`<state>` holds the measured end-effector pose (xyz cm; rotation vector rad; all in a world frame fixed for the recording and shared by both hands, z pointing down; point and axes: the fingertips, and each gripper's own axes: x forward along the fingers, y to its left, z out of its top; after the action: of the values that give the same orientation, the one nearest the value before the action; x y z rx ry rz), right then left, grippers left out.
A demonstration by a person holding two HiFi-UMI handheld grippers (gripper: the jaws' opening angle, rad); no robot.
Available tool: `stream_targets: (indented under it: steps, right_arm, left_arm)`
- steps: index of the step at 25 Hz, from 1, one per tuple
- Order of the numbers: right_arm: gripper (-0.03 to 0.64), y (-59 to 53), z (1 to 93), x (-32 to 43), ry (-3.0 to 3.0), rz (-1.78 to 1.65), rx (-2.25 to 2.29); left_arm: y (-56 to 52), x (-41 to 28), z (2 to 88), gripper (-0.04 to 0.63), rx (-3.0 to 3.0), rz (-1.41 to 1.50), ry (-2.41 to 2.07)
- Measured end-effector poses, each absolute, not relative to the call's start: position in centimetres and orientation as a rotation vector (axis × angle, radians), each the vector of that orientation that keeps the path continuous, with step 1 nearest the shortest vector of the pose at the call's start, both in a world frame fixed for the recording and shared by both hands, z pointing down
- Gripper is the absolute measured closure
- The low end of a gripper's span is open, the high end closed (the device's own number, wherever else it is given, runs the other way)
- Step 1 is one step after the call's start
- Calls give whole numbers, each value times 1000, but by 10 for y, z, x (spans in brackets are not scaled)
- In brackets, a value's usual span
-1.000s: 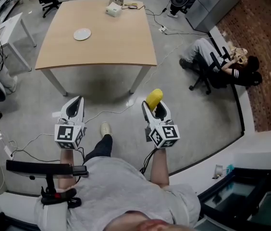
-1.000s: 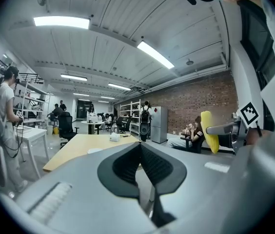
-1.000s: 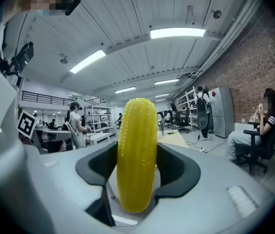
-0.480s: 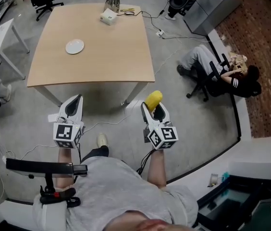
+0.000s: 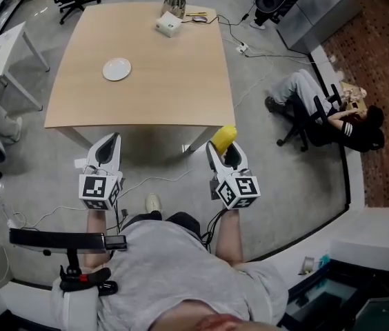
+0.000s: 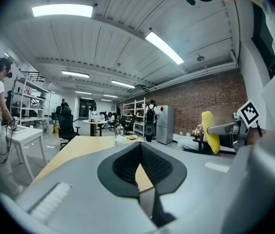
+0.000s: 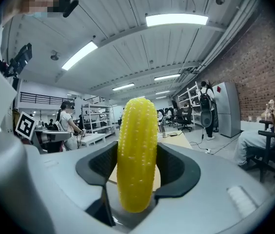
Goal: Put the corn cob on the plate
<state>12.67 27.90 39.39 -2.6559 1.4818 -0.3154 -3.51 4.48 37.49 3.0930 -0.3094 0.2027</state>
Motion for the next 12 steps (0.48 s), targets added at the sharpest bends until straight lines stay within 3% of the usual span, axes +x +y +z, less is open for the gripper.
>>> stream_targets:
  steps: [12]
  right_arm:
    - [367,220,396,148,1661,-320,-2580]
  left_arm:
    - [4,-57,378,575,3050,166,-553]
